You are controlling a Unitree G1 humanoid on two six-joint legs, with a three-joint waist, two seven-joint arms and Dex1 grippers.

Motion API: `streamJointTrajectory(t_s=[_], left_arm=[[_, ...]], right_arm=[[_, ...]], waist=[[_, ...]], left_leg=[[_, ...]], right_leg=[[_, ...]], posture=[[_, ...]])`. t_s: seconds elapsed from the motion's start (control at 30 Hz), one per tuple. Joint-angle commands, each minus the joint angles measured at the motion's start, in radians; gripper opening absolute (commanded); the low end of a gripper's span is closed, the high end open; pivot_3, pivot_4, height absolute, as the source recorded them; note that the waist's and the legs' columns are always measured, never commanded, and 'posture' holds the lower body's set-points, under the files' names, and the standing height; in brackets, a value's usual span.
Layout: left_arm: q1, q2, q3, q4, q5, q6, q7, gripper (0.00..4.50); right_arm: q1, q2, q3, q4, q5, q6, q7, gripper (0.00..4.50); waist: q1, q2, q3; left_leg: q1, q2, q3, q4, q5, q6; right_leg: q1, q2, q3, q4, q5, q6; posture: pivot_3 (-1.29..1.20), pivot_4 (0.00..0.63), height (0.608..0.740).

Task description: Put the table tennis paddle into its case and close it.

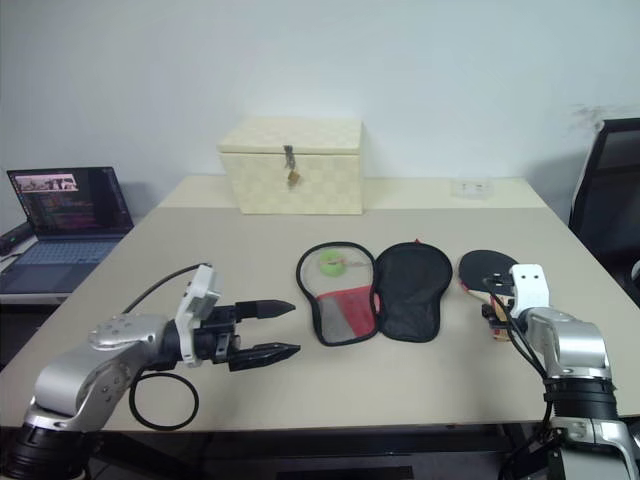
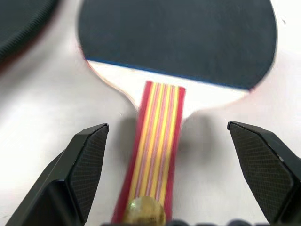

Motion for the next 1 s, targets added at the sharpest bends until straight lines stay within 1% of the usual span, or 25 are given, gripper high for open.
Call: streamJointTrajectory(t_s=[0.03,0.13,0.23,0.47,0.5,0.53,0.67,0.77,0.87,0.97,1.0], left_arm=[[-0.017,-0.002,0.006,0.0,0.002,-0.02,-0.007,4.5],[-0.017,-0.003,0.005,0.001,0.005,-0.022,-0.005,4.5],[-0.014,-0.004,0.006,-0.001,0.007,-0.023,-0.003,4.5],[0.004,-0.002,0.018,-0.015,0.005,-0.02,0.004,4.5],[0.007,-0.002,0.02,-0.017,0.004,-0.019,0.005,4.5],[0.01,-0.001,0.021,-0.018,0.004,-0.019,0.007,4.5],[0.022,0.003,0.028,-0.022,0.005,-0.021,0.011,4.5],[0.03,0.009,0.035,-0.024,0.004,-0.022,0.01,4.5],[0.038,0.015,0.042,-0.026,0.001,-0.02,0.008,4.5],[0.038,0.019,0.048,-0.024,-0.005,-0.016,0.004,4.5],[0.038,0.02,0.051,-0.025,-0.009,-0.012,0.002,4.5]], right_arm=[[-0.017,0.018,-0.04,0.009,-0.001,-0.01,-0.033,4.46],[-0.038,0.029,-0.027,0.06,-0.005,-0.037,-0.034,4.46],[-0.056,0.036,-0.016,0.104,-0.006,-0.055,-0.028,3.85],[-0.078,0.048,-0.018,0.17,-0.014,-0.099,-0.041,1.46],[-0.081,0.05,-0.024,0.171,-0.013,-0.105,-0.049,1.18],[-0.087,0.051,-0.032,0.172,-0.014,-0.114,-0.06,1.06],[-0.114,0.024,-0.09,0.16,-0.021,-0.169,-0.13,1.06],[-0.13,-0.003,-0.134,0.112,-0.012,-0.163,-0.163,1.06],[-0.156,-0.009,-0.132,-0.044,0.025,-0.068,-0.148,1.06],[-0.161,0.061,-0.1,-0.21,0.08,0.073,-0.145,1.06],[-0.156,0.099,-0.091,-0.268,0.098,0.123,-0.152,1.06]], waist=[[0.0,0.0,0.0],[-0.001,0.0,0.0],[-0.004,0.0,0.0],[-0.004,0.0,0.0],[-0.004,-0.001,0.0],[-0.004,-0.001,0.0],[-0.004,0.0,0.0],[0.001,0.002,0.001],[0.004,0.003,0.002],[-0.01,0.004,0.002],[-0.014,0.004,0.002]], left_leg=[[0.0,0.0,0.0,0.0,0.0,0.0],[0.0,0.0,0.0,0.0,0.0,0.0],[0.001,0.0,0.001,0.0,0.0,0.0],[0.002,0.0,0.001,0.0,0.0,0.0],[0.002,0.0,0.001,0.0,0.0,0.0],[0.002,0.0,0.001,0.0,0.0,0.0],[0.002,0.0,0.002,0.001,0.0,0.0],[0.0,0.0,0.001,0.001,0.0,0.0],[-0.002,0.0,0.002,-0.001,0.0,0.0],[-0.002,0.001,0.004,-0.003,0.0,0.0],[-0.002,0.002,0.004,-0.004,0.0,0.0]], right_leg=[[0.0,0.0,0.0,0.0,0.0,0.0],[0.0,0.001,0.0,0.0,0.0,0.0],[0.0,0.001,0.0,0.0,0.0,0.0],[0.001,0.002,0.001,0.0,0.0,0.0],[0.001,0.002,0.001,0.0,0.0,0.0],[0.001,0.002,0.001,0.0,0.0,0.0],[0.001,0.002,0.001,0.001,0.0,0.0],[0.0,0.002,0.001,0.0,0.0,0.0],[-0.004,0.001,0.002,0.001,0.0,0.0],[-0.006,0.002,0.003,0.001,0.0,0.0],[-0.006,0.002,0.003,0.001,0.0,0.0]], posture=[[0.0,0.15,0.74],[0.0,0.15,0.74],[0.0,0.15,0.74],[0.0,0.15,0.74],[0.0,0.15,0.74],[0.0,0.15,0.74],[0.0,0.15,0.74],[0.0,0.15,0.74],[0.0,0.15,0.74],[0.0,0.15,0.74],[0.0,0.15,0.74]])
